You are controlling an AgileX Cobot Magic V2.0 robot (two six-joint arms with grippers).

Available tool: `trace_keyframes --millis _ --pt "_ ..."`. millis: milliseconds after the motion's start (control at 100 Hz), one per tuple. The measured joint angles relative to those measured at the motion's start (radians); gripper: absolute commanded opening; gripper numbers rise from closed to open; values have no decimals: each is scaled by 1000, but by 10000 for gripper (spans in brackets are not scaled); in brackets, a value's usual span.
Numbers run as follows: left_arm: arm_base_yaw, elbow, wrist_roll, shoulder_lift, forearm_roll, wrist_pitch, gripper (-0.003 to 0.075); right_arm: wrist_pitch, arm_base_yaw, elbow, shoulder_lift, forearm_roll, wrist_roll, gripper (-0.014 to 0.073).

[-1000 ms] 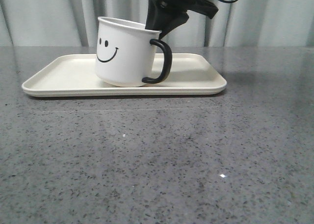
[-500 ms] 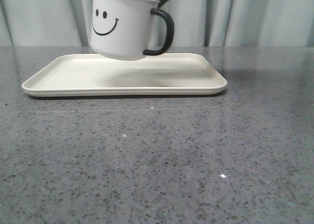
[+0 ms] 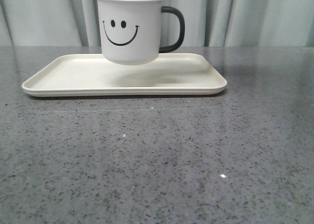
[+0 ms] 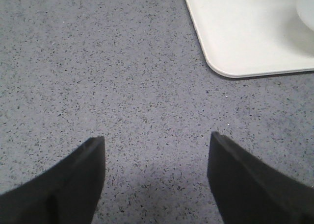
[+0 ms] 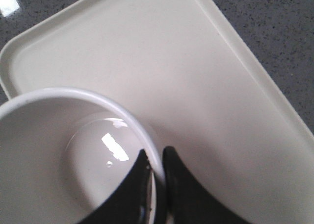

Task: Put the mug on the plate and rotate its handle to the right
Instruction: 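Lower the turned mug back onto the tray with the right gripper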

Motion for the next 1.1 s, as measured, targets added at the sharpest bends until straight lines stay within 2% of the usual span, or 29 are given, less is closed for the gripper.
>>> trace_keyframes --millis 410,1100 --pt "0 0 0 0 0 0 438 0 0 -15 58 -2 -74 -58" --pt "0 0 0 0 0 0 438 0 0 -15 58 0 -119 -58"
